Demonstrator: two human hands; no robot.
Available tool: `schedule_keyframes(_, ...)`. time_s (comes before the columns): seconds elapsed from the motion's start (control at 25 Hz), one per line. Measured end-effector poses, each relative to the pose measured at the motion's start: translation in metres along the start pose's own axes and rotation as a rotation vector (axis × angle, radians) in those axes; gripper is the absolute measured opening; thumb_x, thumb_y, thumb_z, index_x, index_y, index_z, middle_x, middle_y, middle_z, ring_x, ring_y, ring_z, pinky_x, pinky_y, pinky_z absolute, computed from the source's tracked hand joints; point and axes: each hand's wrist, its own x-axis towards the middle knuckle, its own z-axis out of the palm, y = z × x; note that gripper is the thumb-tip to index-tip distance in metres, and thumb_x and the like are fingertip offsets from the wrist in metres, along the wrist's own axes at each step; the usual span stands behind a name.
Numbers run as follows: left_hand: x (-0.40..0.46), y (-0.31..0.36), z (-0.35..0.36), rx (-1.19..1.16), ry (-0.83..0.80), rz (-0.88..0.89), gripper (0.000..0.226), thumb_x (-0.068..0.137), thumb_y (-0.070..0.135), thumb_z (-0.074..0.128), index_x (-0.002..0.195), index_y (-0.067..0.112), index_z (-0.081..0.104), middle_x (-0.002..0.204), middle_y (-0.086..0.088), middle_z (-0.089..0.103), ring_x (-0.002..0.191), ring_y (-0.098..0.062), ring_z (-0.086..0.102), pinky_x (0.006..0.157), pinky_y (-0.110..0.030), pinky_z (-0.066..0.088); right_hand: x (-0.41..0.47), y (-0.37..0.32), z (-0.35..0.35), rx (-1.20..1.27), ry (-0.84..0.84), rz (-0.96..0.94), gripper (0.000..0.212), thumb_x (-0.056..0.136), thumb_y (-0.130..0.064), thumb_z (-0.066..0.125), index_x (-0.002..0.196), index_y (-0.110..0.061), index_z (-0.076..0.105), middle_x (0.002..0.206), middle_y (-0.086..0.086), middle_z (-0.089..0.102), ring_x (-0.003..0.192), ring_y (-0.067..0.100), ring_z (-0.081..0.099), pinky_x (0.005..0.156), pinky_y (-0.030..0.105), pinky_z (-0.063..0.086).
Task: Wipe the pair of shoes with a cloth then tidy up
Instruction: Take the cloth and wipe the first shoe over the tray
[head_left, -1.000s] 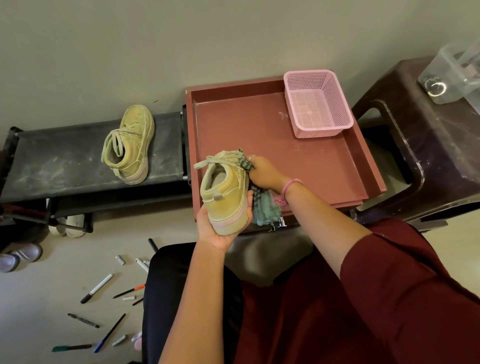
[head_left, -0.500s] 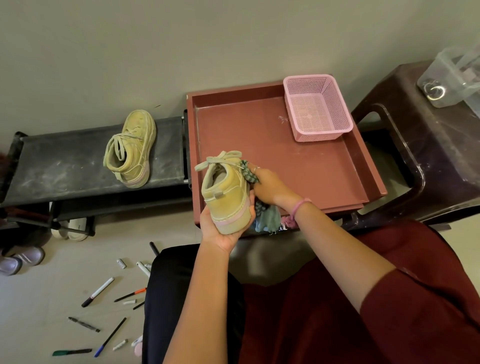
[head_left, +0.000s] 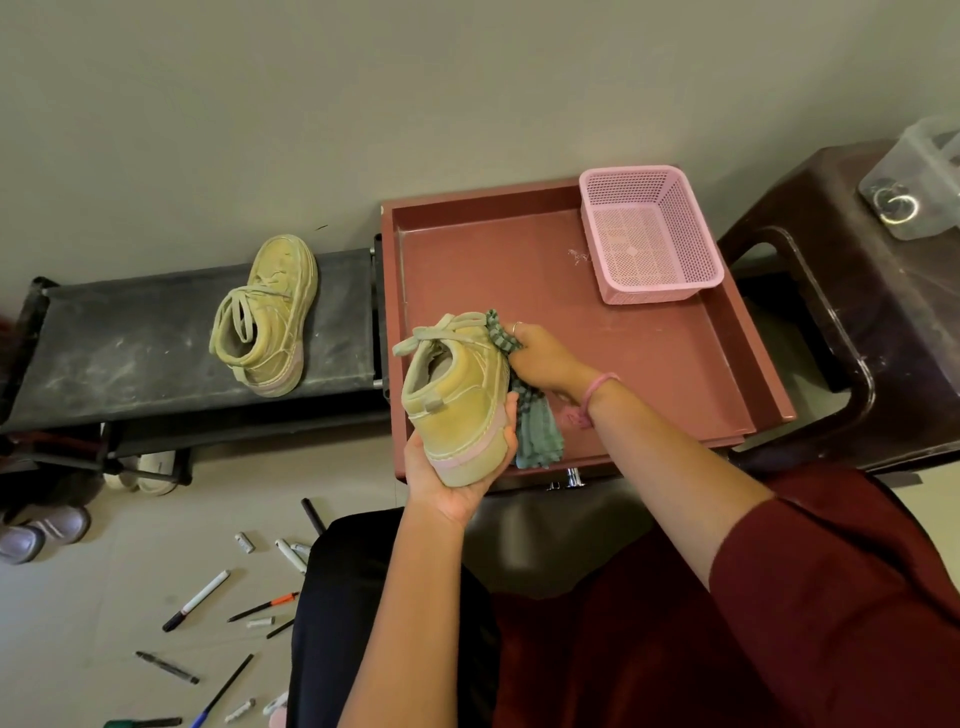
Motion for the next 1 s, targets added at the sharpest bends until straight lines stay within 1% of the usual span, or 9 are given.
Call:
schedule_keyframes(0.16, 0.003, -0.001, 0.0, 0.029, 0.029, 0.025, 0.071, 0.06, 0.036, 0.062, 0.126, 0.009, 0.058, 0.135, -0.014, 0.053, 0.105, -0.032, 0.058, 0.07, -0.039, 0.056, -0.031, -0.002, 0.013, -0.167, 0.07, -0.167, 0.06, 0.082, 0.015, 0.036, 0.137, -0.008, 0.045, 0.136, 0.01, 0.052, 0.124, 0.026, 0.047, 0.098, 0.019, 0.033)
schedule_keyframes(0.24, 0.001, -0.001, 0.002, 0.037, 0.045, 0.028, 0.065, 0.059, 0.035, 0.06, 0.118, 0.006, 0.063, 0.129, -0.016, 0.057, 0.103, -0.032, 0.058, 0.07, -0.04, 0.056, -0.035, 0.003, 0.014, -0.232, 0.087, -0.199, 0.064, 0.081, 0.015, 0.036, 0.14, -0.01, 0.042, 0.14, 0.009, 0.048, 0.129, 0.027, 0.043, 0.107, 0.026, 0.031)
schedule_keyframes(0.36, -0.001, -0.002, 0.003, 0.038, 0.057, 0.015, 0.076, 0.055, 0.033, 0.064, 0.126, 0.006, 0.058, 0.137, -0.015, 0.053, 0.108, -0.032, 0.057, 0.073, -0.04, 0.055, -0.015, -0.006, 0.005, -0.278, 0.017, -0.156, 0.043, 0.082, 0.011, 0.038, 0.12, 0.002, 0.056, 0.12, 0.019, 0.061, 0.113, 0.035, 0.055, 0.095, 0.038, 0.044)
schedule_keyframes(0.48, 0.0, 0.0, -0.002, 0.016, 0.072, -0.002, 0.072, 0.065, 0.035, 0.057, 0.132, 0.008, 0.055, 0.142, -0.016, 0.048, 0.108, -0.032, 0.057, 0.073, -0.041, 0.056, 0.003, -0.02, 0.002, -0.357, -0.02, -0.169, 0.03, 0.086, 0.005, 0.041, 0.112, 0.004, 0.058, 0.118, 0.019, 0.061, 0.109, 0.034, 0.056, 0.084, 0.029, 0.04)
schedule_keyframes(0.56, 0.0, 0.004, -0.003, 0.002, 0.071, -0.008, 0.068, 0.071, 0.034, 0.056, 0.134, 0.009, 0.054, 0.144, -0.014, 0.047, 0.11, -0.033, 0.057, 0.071, -0.042, 0.057, 0.0, -0.022, 0.004, -0.41, -0.022, -0.264, 0.039, 0.087, 0.006, 0.041, 0.121, -0.003, 0.057, 0.127, 0.013, 0.058, 0.115, 0.03, 0.054, 0.091, 0.027, 0.038)
schedule_keyframes(0.68, 0.002, 0.001, -0.003, 0.075, 0.067, 0.022, 0.079, 0.05, 0.029, 0.077, 0.124, 0.008, 0.06, 0.129, -0.015, 0.058, 0.105, -0.034, 0.058, 0.068, -0.041, 0.057, -0.03, -0.009, 0.005, -0.451, 0.014, -0.332, 0.057, 0.08, 0.014, 0.039, 0.132, -0.007, 0.052, 0.139, 0.009, 0.051, 0.126, 0.027, 0.047, 0.104, 0.028, 0.034)
schedule_keyframes(0.84, 0.007, 0.001, -0.006, 0.096, 0.107, 0.033, 0.049, 0.074, 0.033, 0.051, 0.113, 0.007, 0.065, 0.114, -0.017, 0.064, 0.1, -0.034, 0.059, 0.067, -0.04, 0.056, -0.033, -0.005, 0.005, -0.457, 0.042, -0.317, 0.066, 0.078, 0.016, 0.04, 0.14, -0.006, 0.042, 0.145, 0.01, 0.042, 0.135, 0.023, 0.038, 0.11, 0.025, 0.025)
schedule_keyframes(0.92, 0.007, 0.002, -0.009, 0.094, 0.115, 0.013, 0.052, 0.077, 0.033, 0.046, 0.118, 0.006, 0.064, 0.118, -0.018, 0.063, 0.104, -0.033, 0.058, 0.068, -0.041, 0.056, -0.015, -0.01, 0.005, -0.446, -0.006, -0.25, 0.054, 0.081, 0.013, 0.039, 0.132, -0.002, 0.048, 0.138, 0.014, 0.049, 0.128, 0.029, 0.044, 0.102, 0.027, 0.032)
schedule_keyframes(1.0, 0.006, 0.001, -0.008, 0.109, 0.119, 0.026, 0.056, 0.075, 0.034, 0.048, 0.122, 0.006, 0.061, 0.121, -0.02, 0.062, 0.105, -0.033, 0.058, 0.069, -0.04, 0.056, -0.008, -0.02, 0.002, -0.354, -0.024, -0.162, 0.035, 0.086, 0.008, 0.04, 0.116, 0.001, 0.056, 0.124, 0.017, 0.058, 0.115, 0.032, 0.053, 0.085, 0.027, 0.038)
